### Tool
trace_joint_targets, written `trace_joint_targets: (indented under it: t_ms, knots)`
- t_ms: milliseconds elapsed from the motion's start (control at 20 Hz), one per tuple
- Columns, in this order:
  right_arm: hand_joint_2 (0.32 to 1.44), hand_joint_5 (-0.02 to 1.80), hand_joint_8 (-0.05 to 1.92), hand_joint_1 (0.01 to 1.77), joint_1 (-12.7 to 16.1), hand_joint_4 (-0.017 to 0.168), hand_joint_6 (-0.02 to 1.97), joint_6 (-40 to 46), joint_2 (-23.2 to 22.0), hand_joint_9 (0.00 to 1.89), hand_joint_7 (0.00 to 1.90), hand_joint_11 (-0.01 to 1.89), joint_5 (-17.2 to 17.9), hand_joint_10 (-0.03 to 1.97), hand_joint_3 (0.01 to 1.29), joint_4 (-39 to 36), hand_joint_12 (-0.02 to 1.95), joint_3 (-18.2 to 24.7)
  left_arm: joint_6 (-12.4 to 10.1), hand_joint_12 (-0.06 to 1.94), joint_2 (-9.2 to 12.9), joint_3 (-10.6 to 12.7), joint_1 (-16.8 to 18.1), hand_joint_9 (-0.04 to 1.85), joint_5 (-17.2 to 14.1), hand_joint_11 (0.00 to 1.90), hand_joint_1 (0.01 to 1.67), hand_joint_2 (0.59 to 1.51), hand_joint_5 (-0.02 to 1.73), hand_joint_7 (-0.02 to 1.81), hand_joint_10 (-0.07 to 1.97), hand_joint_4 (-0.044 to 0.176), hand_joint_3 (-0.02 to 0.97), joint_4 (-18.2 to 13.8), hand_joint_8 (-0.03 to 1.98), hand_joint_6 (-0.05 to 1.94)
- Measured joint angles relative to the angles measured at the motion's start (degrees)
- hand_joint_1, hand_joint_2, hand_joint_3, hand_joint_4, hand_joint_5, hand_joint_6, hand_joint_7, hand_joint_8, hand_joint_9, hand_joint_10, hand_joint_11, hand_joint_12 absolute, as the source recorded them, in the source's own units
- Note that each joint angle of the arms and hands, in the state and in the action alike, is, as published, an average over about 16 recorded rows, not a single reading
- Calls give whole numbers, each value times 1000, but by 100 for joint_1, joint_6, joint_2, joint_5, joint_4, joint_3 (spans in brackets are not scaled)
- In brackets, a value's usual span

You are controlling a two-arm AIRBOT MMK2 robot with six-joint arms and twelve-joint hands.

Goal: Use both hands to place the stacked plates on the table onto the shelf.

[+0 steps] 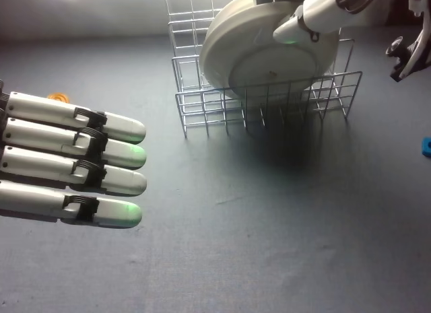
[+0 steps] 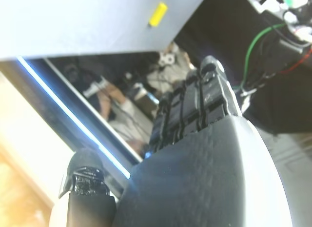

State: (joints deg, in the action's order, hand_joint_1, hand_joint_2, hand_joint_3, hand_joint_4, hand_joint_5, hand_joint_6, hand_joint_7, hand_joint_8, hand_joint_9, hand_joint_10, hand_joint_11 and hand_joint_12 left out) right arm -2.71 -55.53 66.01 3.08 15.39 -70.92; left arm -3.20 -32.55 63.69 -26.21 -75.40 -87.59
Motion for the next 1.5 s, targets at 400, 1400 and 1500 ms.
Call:
trace_joint_targets:
  t_ms: [400, 1400, 1500]
  knots:
    - [1076, 761, 1022, 1203, -212, -12, 958, -132, 57, 1110, 1017, 898, 132, 957, 12, 4, 1504, -83, 173, 14, 10, -39, -65, 24, -61, 19, 13, 1177, 27, 46, 6, 7, 15, 68, 19, 0]
    - [1043, 797, 296, 1034, -20, -2, 357, -253, -295, 828, 949, 561, 402, 547, 11, -483, 1241, 355, 239, 14, -7, -70, -46, 17, -143, 18, 13, 1177, 23, 41, 6, 7, 14, 152, 18, 0]
    - [1037, 800, 257, 1009, 49, 0, 239, -299, -438, 810, 944, 530, 493, 530, 11, -714, 1241, 556, 250, 14, -8, -61, -46, 17, -156, 18, 13, 1176, 23, 42, 6, 7, 15, 151, 18, 0]
